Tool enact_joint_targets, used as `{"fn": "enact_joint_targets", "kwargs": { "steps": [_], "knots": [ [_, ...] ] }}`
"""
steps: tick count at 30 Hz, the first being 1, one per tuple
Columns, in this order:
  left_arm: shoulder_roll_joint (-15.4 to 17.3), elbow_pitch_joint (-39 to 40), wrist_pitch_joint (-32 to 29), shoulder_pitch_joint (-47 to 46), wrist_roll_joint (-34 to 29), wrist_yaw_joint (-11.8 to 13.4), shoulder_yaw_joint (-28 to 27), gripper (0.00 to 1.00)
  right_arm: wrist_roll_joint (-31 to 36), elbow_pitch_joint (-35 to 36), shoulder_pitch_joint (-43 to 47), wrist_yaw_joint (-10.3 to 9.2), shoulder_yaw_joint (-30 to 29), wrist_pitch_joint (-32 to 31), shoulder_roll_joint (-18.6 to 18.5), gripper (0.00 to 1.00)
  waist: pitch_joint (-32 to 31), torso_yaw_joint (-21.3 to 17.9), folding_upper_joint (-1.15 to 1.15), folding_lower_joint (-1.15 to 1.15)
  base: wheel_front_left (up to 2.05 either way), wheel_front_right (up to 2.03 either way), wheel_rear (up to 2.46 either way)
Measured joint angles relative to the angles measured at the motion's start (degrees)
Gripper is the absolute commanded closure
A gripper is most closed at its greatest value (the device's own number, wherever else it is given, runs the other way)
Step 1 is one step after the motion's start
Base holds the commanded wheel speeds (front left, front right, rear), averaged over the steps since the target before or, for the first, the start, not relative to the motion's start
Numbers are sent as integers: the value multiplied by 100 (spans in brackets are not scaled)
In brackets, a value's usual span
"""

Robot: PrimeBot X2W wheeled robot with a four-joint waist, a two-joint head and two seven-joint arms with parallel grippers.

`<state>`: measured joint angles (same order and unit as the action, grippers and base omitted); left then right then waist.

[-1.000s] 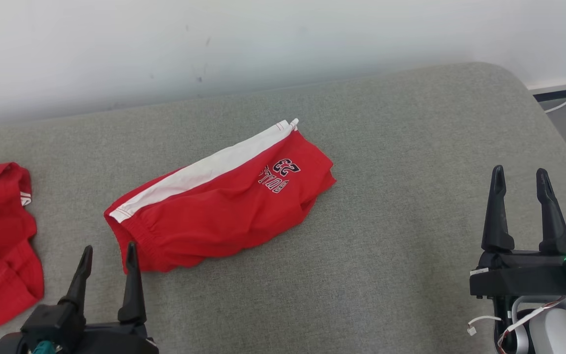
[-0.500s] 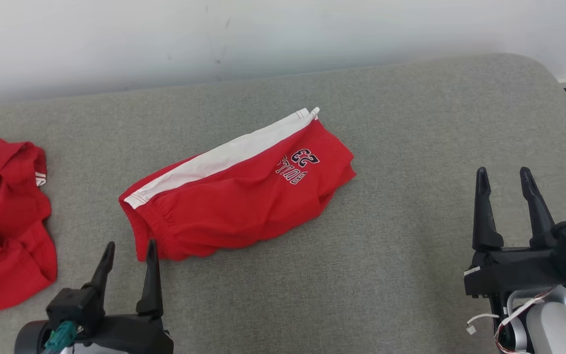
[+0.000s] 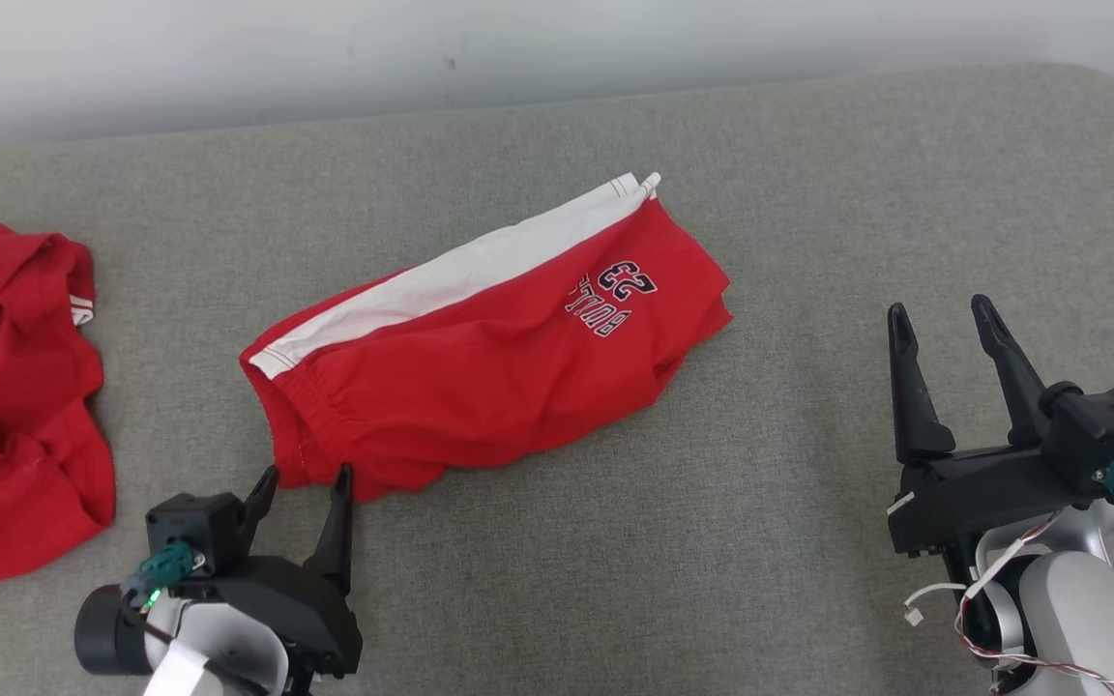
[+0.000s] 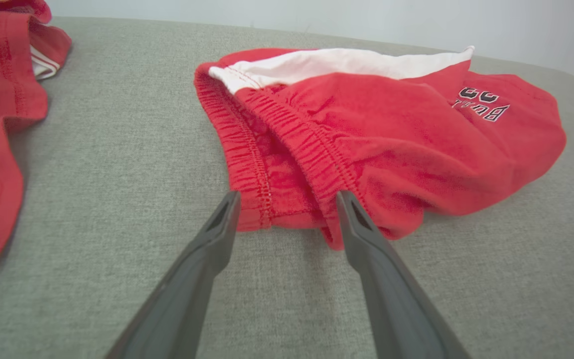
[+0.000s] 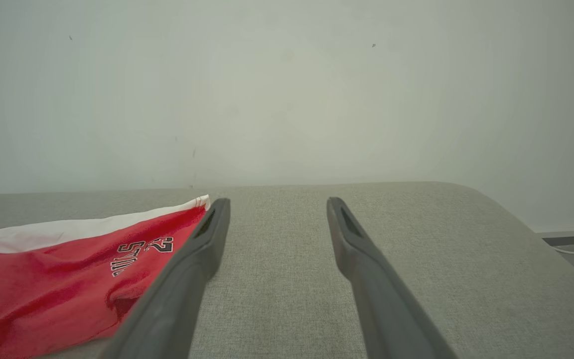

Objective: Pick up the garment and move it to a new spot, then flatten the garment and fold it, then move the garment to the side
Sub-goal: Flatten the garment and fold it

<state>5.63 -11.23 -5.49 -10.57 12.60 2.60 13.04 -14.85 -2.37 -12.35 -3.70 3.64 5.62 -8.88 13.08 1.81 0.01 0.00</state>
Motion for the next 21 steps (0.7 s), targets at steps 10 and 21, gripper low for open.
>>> {"fn": "enact_joint_targets", "kwargs": {
  "steps": [10,21],
  "knots": [
    [27,-311,-414,-216,30,-115,92,0,0,-71,-118,16,-8,-109,-2,0,207,-59,0,0,0,0,0],
    [7,-422,-556,-411,42,-269,240,100,0,-203,-269,70,59,-216,-35,0,257,-15,0,0,0,0,0]
  ]
}}
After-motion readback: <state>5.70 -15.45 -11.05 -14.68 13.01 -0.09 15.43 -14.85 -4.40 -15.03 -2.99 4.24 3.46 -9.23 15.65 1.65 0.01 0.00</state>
